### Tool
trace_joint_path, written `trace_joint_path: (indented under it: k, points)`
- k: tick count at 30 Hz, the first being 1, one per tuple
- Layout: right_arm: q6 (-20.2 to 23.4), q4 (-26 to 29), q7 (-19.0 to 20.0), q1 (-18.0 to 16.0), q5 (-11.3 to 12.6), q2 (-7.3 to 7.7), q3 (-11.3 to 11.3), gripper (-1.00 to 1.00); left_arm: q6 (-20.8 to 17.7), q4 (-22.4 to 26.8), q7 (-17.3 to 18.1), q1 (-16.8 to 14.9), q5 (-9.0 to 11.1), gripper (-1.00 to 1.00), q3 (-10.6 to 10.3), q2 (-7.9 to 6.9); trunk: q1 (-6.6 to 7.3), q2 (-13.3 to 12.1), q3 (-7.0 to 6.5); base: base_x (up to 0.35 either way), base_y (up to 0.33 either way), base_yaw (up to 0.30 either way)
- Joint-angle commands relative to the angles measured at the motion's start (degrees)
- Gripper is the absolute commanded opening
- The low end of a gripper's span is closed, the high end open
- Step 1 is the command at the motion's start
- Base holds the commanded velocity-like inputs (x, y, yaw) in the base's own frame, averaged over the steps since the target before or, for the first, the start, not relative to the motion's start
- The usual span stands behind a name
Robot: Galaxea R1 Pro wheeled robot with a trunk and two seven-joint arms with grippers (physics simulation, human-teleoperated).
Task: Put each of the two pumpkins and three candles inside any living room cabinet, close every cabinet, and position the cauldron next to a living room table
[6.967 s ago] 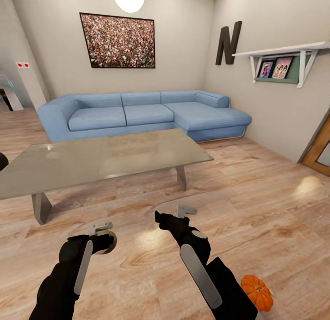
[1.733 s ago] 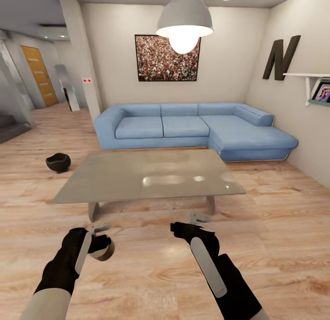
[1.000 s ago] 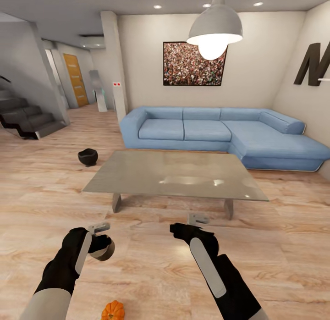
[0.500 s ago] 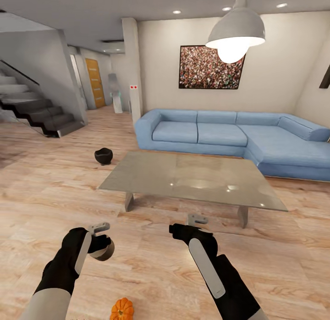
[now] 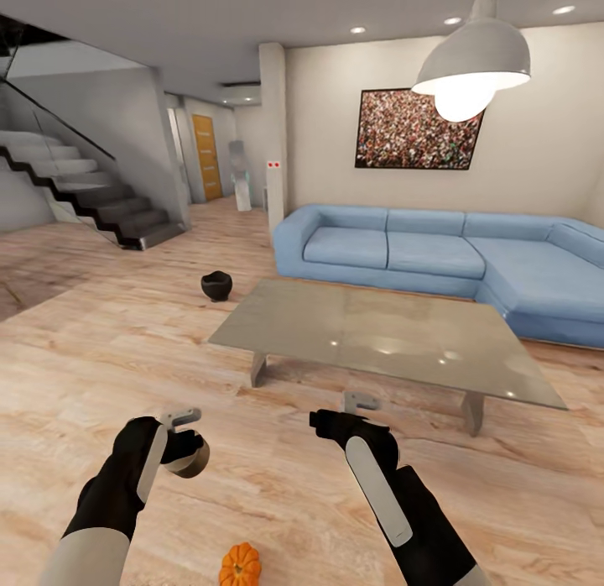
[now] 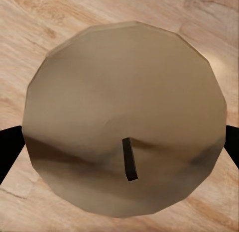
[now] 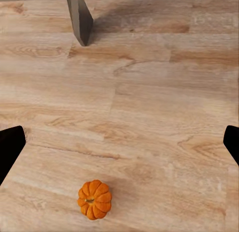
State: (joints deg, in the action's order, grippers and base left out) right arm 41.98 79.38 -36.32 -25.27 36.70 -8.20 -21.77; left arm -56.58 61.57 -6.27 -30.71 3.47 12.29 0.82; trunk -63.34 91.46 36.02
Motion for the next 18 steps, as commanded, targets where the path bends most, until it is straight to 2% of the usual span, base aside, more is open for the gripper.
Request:
trace_joint_path:
  k: [1, 18]
  points:
    - [0.08, 0.07, -0.59, -0.04, 0.57, 0.02, -0.08, 1.0, -0.24, 0.04, -0.41, -0.05, 0.4, -1.0, 0.1, 0.06, 0.0, 0.03, -0.01, 0.0, 0.0, 0.209]
    - [0.08, -0.01, -0.5, -0.04, 0.57, 0.02, -0.04, 1.0, -0.12, 0.04, -0.39, -0.05, 0.4, -1.0, 0.07, 0.14, 0.0, 0.03, -1.08, 0.0, 0.0, 0.209]
